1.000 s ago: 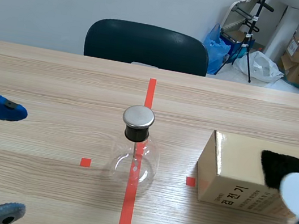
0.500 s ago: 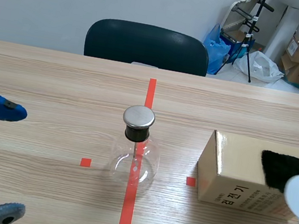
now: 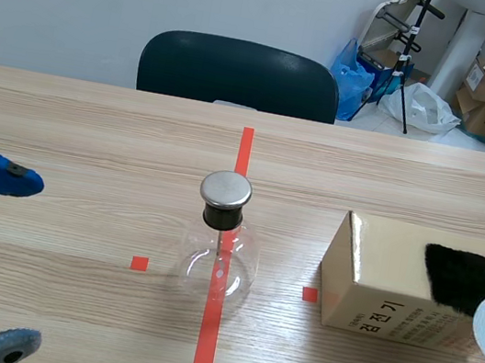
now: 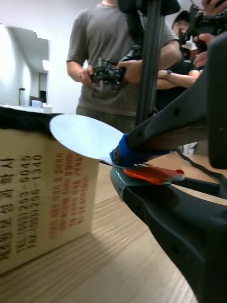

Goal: Do the electroscope experiment

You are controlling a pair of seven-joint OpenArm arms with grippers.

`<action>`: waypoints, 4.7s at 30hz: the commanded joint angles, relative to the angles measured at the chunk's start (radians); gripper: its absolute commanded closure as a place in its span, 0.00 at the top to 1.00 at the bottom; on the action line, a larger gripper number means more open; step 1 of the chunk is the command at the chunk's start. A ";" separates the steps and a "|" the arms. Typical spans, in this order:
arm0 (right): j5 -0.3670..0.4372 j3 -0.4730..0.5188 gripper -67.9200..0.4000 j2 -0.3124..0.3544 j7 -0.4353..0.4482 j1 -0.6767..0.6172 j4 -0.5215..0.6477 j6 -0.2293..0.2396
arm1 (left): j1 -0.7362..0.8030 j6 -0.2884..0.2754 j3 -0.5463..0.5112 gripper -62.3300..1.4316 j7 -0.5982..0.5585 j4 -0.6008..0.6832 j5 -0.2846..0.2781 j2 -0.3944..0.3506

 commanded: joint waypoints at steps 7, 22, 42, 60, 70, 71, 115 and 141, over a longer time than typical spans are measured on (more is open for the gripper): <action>-0.023 0.004 0.02 0.013 0.005 -0.007 0.007 -0.046 | 0.000 -0.002 0.005 1.00 -0.017 0.005 -0.011 0.004; -0.026 0.004 0.02 0.007 -0.053 -0.016 0.013 -0.046 | 0.000 -0.002 0.005 1.00 -0.017 0.005 -0.011 0.004; -0.035 0.019 0.02 0.013 0.134 0.002 0.014 -0.046 | 0.000 -0.002 0.005 1.00 -0.017 0.005 -0.011 0.004; -0.065 -0.014 0.02 0.021 0.108 -0.003 0.021 -0.046 | 0.000 -0.002 0.005 1.00 -0.009 0.004 -0.011 0.005; -0.053 -0.012 0.02 0.029 -0.024 -0.007 0.021 -0.046 | 0.000 -0.002 0.005 1.00 -0.009 0.004 -0.010 0.005; -0.053 -0.011 0.02 0.029 -0.095 -0.009 0.020 -0.046 | 0.000 -0.002 0.005 1.00 -0.008 0.004 -0.010 0.004; -0.058 -0.012 0.02 0.027 0.002 0.010 0.042 -0.046 | 0.000 -0.002 0.005 1.00 0.002 0.004 -0.011 0.004; -0.210 -0.391 0.02 0.116 -0.476 -0.072 0.398 -0.046 | 0.000 -0.002 0.005 1.00 0.002 0.004 -0.011 0.004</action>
